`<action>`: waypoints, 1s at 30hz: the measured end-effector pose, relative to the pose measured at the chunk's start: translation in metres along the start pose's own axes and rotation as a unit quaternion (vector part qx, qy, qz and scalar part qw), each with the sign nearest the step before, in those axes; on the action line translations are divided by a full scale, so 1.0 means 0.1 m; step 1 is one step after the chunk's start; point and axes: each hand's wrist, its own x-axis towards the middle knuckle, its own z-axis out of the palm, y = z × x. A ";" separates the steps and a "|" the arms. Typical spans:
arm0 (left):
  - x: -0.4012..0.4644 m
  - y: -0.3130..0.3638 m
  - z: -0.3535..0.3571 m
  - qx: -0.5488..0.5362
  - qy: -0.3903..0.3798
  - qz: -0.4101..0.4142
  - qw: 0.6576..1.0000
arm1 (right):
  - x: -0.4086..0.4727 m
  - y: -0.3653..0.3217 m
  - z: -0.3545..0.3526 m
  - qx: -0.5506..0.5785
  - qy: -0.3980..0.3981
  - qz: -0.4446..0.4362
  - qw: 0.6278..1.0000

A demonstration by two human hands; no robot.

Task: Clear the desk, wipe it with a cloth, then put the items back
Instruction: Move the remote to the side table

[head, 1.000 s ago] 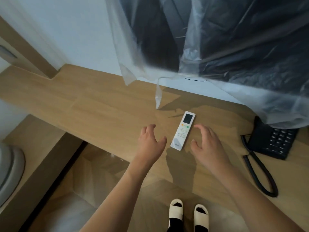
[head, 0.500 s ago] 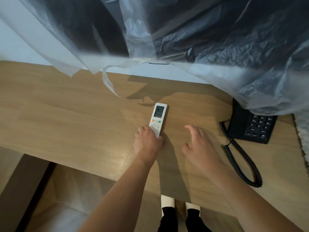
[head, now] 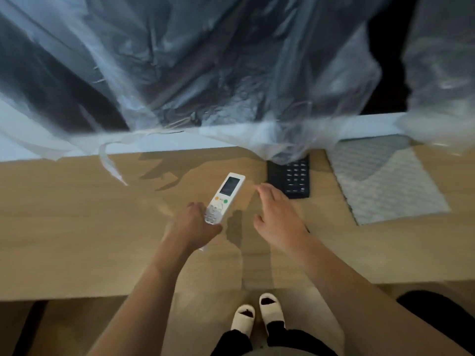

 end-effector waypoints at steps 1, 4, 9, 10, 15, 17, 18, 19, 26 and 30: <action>0.02 0.12 -0.02 0.012 -0.007 0.021 1.000 | -0.08 0.05 -0.05 0.000 0.018 0.011 1.000; 0.06 0.48 -0.04 0.033 -0.025 0.088 0.995 | -0.35 0.20 -0.19 0.008 0.060 0.067 0.996; 0.01 1.01 0.13 0.035 -0.050 0.182 0.981 | -0.88 0.48 -0.29 0.033 0.128 0.172 0.976; -0.02 1.13 0.18 0.041 -0.057 0.201 0.977 | -1.00 0.54 -0.30 0.038 0.140 0.189 0.971; -0.36 1.71 0.45 0.086 -0.076 0.302 0.946 | -1.64 0.82 -0.34 0.060 0.194 0.262 0.943; -0.51 1.92 0.57 0.112 -0.069 0.335 0.933 | -1.90 0.96 -0.37 0.069 0.214 0.291 0.930; -0.61 2.04 0.63 0.129 -0.068 0.347 0.926 | -2.05 1.03 -0.40 0.070 0.225 0.306 0.922; -0.72 2.17 0.69 0.142 -0.073 0.359 0.920 | -2.20 1.11 -0.42 0.069 0.235 0.320 0.915; -1.68 3.25 1.51 0.193 -0.125 0.449 0.863 | -3.64 1.80 -0.54 0.053 0.291 0.418 0.859; -2.39 3.80 2.05 0.234 -0.122 0.518 0.813 | -4.49 2.17 -0.63 0.044 0.320 0.457 0.829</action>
